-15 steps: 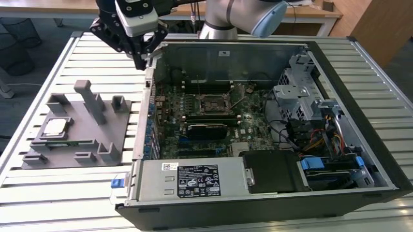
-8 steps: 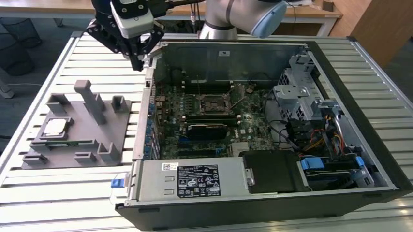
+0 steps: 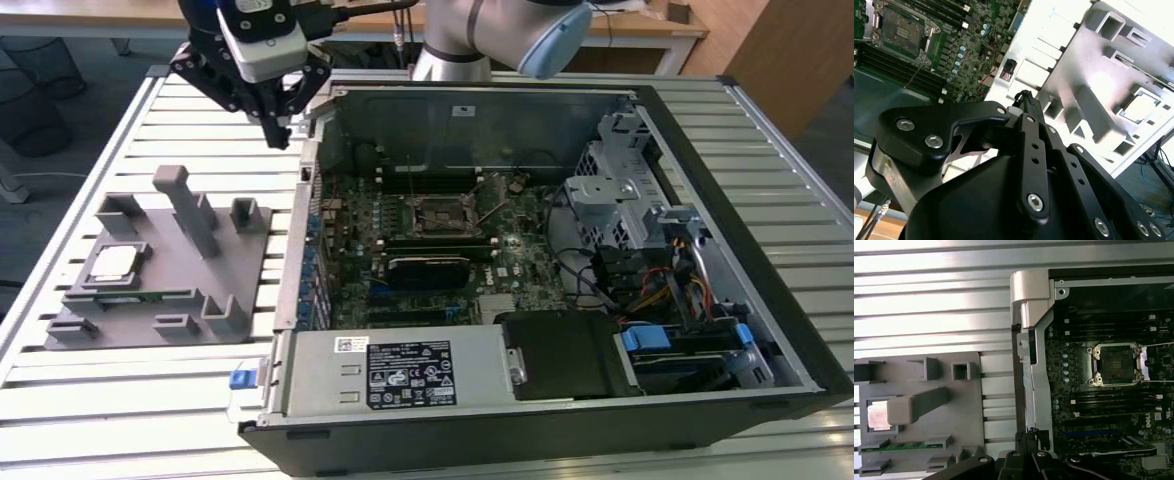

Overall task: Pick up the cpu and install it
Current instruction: 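Reach for the cpu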

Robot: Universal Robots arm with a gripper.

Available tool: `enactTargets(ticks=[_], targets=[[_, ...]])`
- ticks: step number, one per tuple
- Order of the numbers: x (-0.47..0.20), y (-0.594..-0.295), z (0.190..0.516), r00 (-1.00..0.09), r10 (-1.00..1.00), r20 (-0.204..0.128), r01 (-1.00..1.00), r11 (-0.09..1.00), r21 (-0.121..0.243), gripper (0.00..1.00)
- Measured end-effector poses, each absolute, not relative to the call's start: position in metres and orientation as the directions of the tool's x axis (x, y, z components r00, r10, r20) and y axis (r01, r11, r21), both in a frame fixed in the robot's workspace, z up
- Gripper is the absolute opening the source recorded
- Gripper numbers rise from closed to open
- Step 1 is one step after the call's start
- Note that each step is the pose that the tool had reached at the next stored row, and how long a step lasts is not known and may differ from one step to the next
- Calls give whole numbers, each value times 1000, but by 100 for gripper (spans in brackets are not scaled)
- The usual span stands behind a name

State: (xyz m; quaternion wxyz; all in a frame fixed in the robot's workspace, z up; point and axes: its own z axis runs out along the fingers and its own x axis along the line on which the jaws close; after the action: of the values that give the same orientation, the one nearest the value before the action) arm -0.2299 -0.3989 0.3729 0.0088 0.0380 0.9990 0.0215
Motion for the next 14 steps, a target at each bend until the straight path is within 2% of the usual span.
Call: enactTargets(ticks=[14], targets=[[-242, -399, 369, -997, 76, -14, 76, 996, 43, 11]])
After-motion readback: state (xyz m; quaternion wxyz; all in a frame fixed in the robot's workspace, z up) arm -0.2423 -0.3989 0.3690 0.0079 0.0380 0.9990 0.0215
